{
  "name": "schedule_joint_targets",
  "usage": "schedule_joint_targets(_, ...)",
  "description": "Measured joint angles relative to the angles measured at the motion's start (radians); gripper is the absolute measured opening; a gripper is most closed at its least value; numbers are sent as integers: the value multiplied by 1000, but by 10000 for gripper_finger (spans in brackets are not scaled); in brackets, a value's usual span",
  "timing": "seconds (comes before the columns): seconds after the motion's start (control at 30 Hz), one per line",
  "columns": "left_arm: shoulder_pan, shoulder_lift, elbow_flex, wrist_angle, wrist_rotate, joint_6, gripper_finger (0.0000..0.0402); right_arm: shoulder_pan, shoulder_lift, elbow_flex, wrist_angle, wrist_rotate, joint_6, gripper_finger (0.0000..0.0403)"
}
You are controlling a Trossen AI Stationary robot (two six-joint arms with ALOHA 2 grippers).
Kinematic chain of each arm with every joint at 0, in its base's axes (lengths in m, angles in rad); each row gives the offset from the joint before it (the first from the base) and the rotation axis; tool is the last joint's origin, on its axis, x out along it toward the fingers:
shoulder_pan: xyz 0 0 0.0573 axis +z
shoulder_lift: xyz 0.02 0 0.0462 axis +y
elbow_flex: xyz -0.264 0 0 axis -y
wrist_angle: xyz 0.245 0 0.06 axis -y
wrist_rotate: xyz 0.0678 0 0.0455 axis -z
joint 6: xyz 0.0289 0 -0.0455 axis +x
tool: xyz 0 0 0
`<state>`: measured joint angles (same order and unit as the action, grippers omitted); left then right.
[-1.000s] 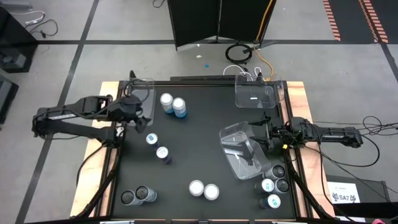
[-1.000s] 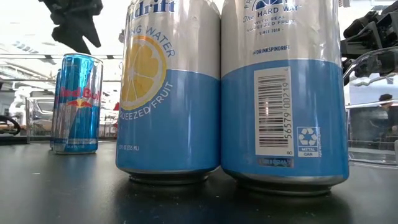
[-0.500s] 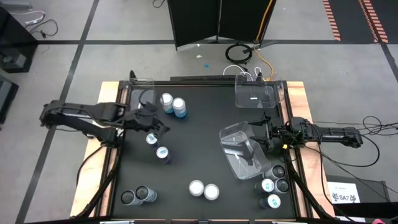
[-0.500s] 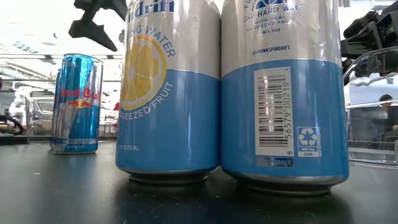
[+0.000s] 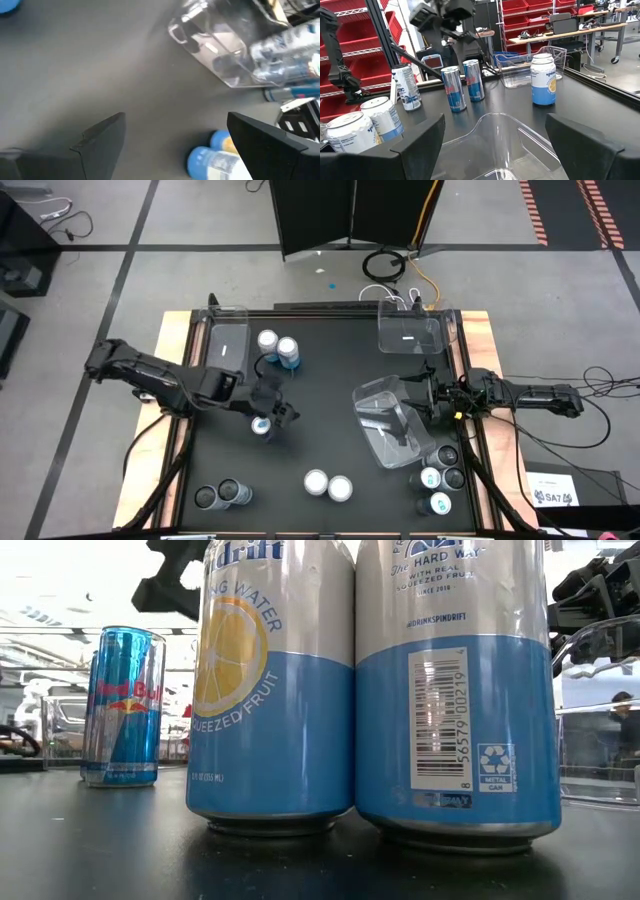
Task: Sort soda cans
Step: Move the top left blue soda can to the bottom center
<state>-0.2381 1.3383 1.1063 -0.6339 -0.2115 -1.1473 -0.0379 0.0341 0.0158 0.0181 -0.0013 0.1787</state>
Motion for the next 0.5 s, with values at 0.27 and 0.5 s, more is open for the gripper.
schedule_joint_targets(0.27, -22, 107, 200, -211, -24, 100, 357, 0, 0, 0, 0, 0, 0, 338)
schedule_joint_targets(0.5, -5, 147, 230, -271, 83, 318, 357, 0, 0, 0, 0, 0, 0, 338)
